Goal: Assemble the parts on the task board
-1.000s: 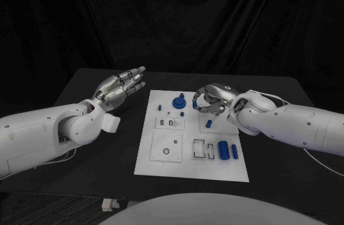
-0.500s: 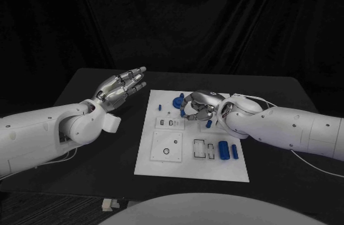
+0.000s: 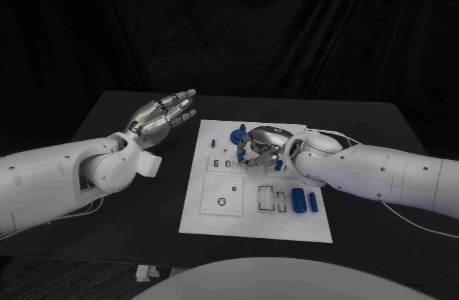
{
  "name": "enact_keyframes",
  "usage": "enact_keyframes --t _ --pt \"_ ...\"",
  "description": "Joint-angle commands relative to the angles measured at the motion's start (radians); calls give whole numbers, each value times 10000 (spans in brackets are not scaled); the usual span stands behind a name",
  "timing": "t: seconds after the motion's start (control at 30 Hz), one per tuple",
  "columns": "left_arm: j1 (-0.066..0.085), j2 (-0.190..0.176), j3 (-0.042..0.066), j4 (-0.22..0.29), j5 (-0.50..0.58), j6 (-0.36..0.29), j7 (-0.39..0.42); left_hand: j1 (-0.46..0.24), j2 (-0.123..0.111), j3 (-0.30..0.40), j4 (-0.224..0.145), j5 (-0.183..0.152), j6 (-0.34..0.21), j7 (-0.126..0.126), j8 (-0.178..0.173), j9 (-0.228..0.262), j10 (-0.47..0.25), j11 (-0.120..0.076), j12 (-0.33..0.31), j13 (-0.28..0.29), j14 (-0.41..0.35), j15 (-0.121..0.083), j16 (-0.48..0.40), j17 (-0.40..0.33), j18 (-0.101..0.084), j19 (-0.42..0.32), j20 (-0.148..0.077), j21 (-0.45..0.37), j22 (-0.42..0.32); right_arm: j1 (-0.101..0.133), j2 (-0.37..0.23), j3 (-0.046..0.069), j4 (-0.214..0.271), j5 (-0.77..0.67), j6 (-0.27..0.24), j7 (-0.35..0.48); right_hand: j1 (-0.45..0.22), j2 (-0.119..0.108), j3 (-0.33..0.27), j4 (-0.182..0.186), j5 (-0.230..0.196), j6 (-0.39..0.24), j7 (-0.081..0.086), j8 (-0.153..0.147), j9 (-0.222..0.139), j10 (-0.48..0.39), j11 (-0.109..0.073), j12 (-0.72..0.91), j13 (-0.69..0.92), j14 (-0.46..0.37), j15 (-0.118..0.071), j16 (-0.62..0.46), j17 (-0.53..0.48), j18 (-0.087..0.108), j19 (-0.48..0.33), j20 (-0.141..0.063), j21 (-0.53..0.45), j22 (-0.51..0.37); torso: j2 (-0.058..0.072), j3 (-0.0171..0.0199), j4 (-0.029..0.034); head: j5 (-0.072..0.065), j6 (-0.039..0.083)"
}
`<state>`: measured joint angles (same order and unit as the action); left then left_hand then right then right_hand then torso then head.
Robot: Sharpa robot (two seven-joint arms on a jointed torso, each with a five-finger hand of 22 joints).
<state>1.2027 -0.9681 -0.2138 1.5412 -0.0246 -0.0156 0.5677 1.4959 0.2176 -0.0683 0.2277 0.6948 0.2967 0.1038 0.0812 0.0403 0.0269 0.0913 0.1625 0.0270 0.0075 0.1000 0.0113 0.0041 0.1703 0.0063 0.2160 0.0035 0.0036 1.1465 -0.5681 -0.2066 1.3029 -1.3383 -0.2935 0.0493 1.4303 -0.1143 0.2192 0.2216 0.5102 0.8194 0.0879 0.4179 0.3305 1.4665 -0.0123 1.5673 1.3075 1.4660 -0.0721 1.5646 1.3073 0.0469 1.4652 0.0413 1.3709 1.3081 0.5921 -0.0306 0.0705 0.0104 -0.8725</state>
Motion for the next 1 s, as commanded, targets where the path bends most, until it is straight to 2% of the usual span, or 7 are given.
enact_keyframes --t 0.03,0.3,0.5,1.0 --pt "-11 19 11 15 2 130 103 81 22 46 -13 31 -83 1 29 -4 5 56 59 7 -17 81 31 14 101 13 73 21 16 -44 48 7 -47 9 323 -290 13 6 5 -52 14 -68 23 5 -1 1043 79 35 2633 1048 47 62 2635 30 100 -10 -81 1961 -8 -1 -2 -3 -2" --pt "-11 10 11 29 2 124 103 81 22 46 -13 31 -83 1 29 -4 5 56 59 7 -17 81 31 14 101 13 73 21 16 -91 139 7 -127 9 392 -336 6 6 29 -92 -22 -117 40 -16 -5 1043 99 35 2633 1045 69 52 2624 45 65 11 -150 1939 -6 -7 4 -12 -2" --pt "-11 29 11 17 2 140 101 81 22 46 -13 31 -83 1 29 -4 5 56 59 7 -17 81 31 14 101 13 73 21 16 -102 166 7 -165 9 446 -436 4 -2 55 -137 -36 -188 58 -49 -14 1043 115 35 2633 1036 87 28 2597 59 34 31 -210 1921 -4 5 -4 -31 -2" --pt "-12 49 11 0 2 171 82 88 22 65 -27 37 -96 2 29 -5 0 56 60 6 -17 87 34 15 101 14 75 21 17 -159 247 7 -245 8 528 -475 -154 -69 142 -357 -421 -868 96 -305 -83 1043 158 35 2633 1004 138 -49 2510 109 -77 105 -423 1861 0 6 -5 -49 -2"
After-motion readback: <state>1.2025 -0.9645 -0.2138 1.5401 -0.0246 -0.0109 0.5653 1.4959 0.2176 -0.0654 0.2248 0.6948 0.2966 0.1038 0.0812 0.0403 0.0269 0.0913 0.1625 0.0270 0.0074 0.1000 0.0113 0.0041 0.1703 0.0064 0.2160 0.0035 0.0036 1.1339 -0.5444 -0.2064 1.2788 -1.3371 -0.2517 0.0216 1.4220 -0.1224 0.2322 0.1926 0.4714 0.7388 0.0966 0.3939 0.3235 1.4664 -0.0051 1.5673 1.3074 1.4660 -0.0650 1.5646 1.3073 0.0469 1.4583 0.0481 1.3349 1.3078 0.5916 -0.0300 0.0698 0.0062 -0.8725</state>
